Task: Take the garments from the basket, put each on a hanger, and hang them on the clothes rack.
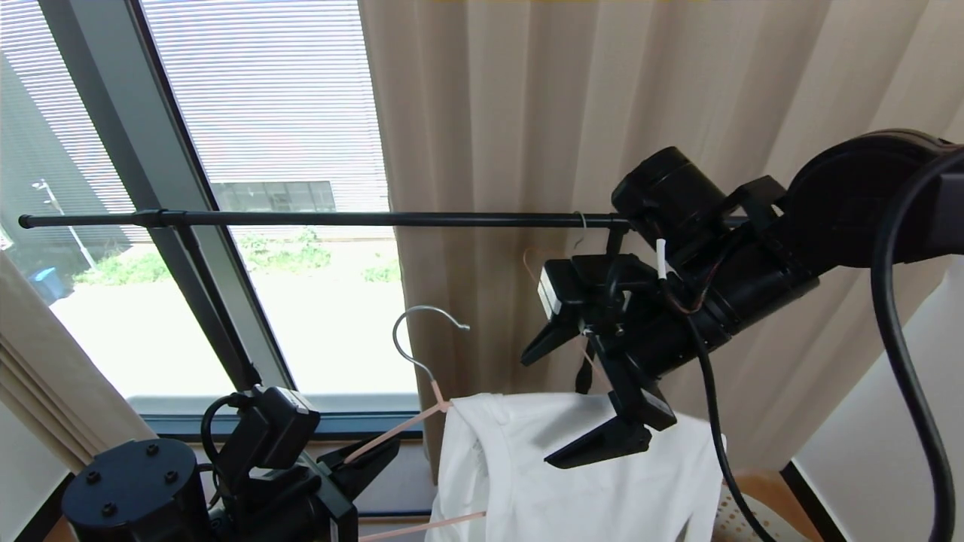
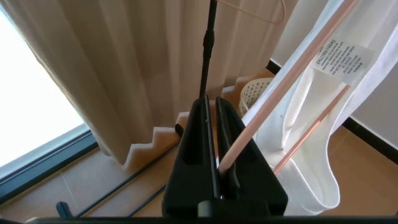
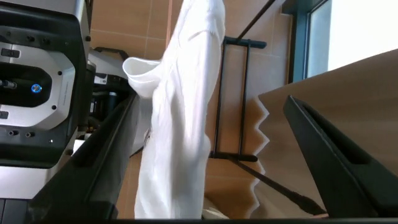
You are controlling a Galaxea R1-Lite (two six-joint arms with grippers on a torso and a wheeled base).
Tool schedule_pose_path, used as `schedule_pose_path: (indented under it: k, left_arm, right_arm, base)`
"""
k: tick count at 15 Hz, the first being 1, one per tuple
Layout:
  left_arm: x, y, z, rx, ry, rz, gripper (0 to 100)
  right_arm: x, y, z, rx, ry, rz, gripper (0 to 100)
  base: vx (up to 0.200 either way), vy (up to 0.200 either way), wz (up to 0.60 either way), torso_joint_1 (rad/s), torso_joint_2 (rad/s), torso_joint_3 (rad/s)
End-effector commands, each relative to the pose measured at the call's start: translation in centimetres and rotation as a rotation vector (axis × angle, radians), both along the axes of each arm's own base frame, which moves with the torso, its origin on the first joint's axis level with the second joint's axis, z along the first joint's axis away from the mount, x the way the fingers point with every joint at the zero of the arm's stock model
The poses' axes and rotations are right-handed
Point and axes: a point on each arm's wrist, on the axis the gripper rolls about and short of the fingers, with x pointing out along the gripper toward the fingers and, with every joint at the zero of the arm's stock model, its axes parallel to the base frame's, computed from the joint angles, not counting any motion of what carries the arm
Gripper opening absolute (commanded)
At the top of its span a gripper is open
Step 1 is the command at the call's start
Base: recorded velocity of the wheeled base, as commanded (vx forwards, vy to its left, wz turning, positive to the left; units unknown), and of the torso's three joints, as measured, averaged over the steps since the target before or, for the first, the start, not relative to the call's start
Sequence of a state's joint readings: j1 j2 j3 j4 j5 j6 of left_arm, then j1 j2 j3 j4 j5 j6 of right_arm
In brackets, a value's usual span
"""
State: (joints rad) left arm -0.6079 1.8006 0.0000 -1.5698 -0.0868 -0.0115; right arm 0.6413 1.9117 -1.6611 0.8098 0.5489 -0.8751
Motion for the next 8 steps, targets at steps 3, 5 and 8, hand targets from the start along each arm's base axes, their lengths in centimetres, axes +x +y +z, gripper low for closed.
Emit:
schedule_pose_path:
  k: [3,5,8]
  left_arm:
    - [0.00,0.01,0.04,-0.002,-0.001,0.000,0]
    - [-0.07,0.02,0.19,-0.005,-0.009,-0.002,0]
    - [-0.08,0.03,0.22,-0.006,-0.010,0.000,0]
  right_arm:
    - [0.75,1.91,-1.54,-0.020,0.041,0.014,100]
    - [0.70,2.07,-1.29,-0.016,0.037,0.010,100]
    - [0.58,2.50,-1.35,-0.026,0.034,0.006,100]
  base:
    - [0.000,0.000,0.00,0.000,0.00,0.000]
    - [0.000,0.000,0.00,0.000,0.00,0.000]
    - [0.000,0.000,0.00,0.000,0.00,0.000]
